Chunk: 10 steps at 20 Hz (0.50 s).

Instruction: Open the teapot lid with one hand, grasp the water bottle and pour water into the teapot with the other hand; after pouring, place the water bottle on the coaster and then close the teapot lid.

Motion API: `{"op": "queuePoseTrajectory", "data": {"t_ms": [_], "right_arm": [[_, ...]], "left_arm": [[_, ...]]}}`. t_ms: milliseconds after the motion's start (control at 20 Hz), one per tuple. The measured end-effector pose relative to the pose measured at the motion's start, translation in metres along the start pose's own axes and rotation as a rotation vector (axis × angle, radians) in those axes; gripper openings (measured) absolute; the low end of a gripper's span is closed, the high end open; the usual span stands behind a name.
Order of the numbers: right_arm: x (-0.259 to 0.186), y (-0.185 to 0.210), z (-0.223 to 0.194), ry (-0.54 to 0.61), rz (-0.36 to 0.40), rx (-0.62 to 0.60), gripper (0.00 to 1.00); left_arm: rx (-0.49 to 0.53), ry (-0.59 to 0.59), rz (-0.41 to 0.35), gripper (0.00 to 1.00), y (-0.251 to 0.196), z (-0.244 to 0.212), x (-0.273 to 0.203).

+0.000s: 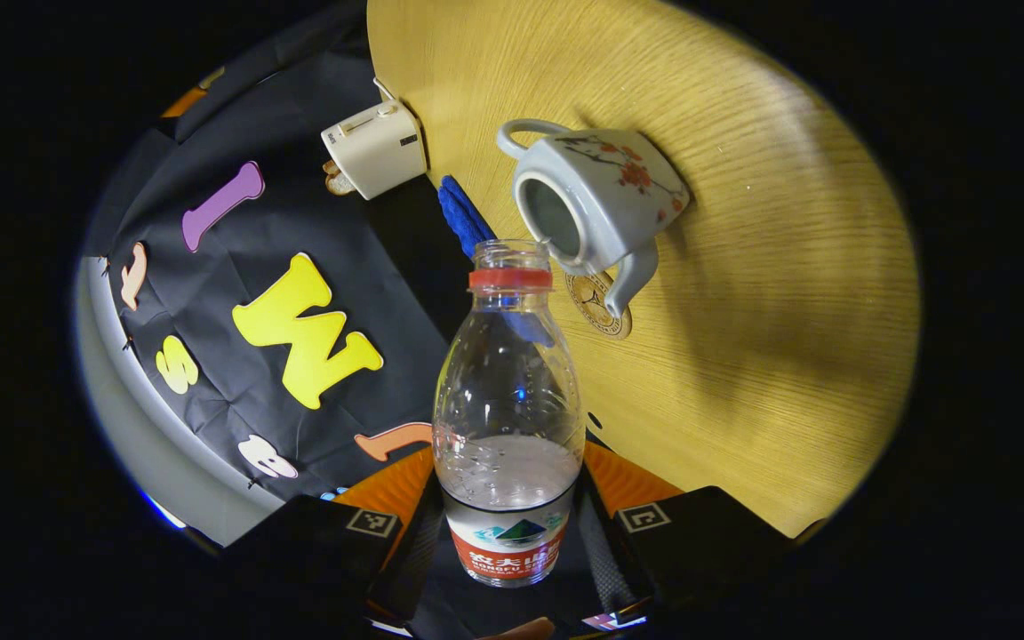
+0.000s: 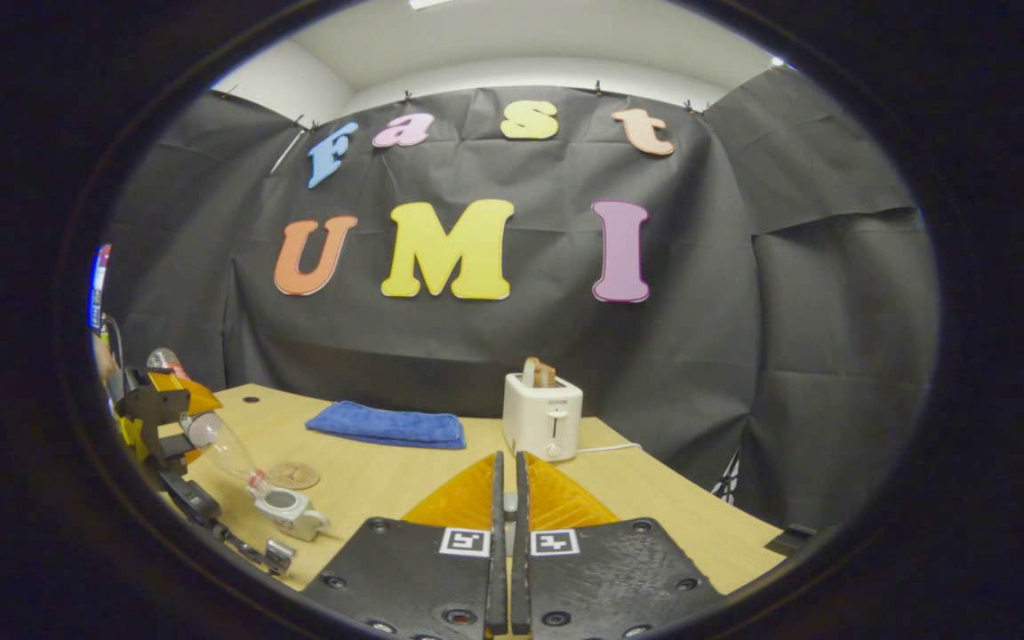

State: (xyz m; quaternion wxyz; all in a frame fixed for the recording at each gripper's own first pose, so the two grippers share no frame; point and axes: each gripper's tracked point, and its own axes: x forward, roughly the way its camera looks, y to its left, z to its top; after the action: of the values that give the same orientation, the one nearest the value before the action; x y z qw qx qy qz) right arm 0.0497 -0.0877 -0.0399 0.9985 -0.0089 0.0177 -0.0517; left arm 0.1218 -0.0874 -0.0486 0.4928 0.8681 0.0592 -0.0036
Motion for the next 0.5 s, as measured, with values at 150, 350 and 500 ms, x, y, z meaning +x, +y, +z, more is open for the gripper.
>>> {"op": "queuePoseTrajectory", "data": {"t_ms": [150, 350, 500], "right_arm": [[0.0008, -0.0018, 0.0001, 0.005, -0.002, 0.006, 0.02], [-0.0002, 0.0004, -0.0008, 0.008, 0.005, 0.009, 0.02], [0.0003, 0.0009, -0.0008, 0.008, 0.007, 0.008, 0.02]], "left_arm": [[0.021, 0.011, 0.006, 0.75, 0.0038, 0.0002, -0.0012], [0.026, 0.014, -0.003, 0.75, 0.0001, 0.0006, 0.0006], [0.029, 0.011, -0.004, 0.75, 0.0012, 0.0016, 0.0008]]}}
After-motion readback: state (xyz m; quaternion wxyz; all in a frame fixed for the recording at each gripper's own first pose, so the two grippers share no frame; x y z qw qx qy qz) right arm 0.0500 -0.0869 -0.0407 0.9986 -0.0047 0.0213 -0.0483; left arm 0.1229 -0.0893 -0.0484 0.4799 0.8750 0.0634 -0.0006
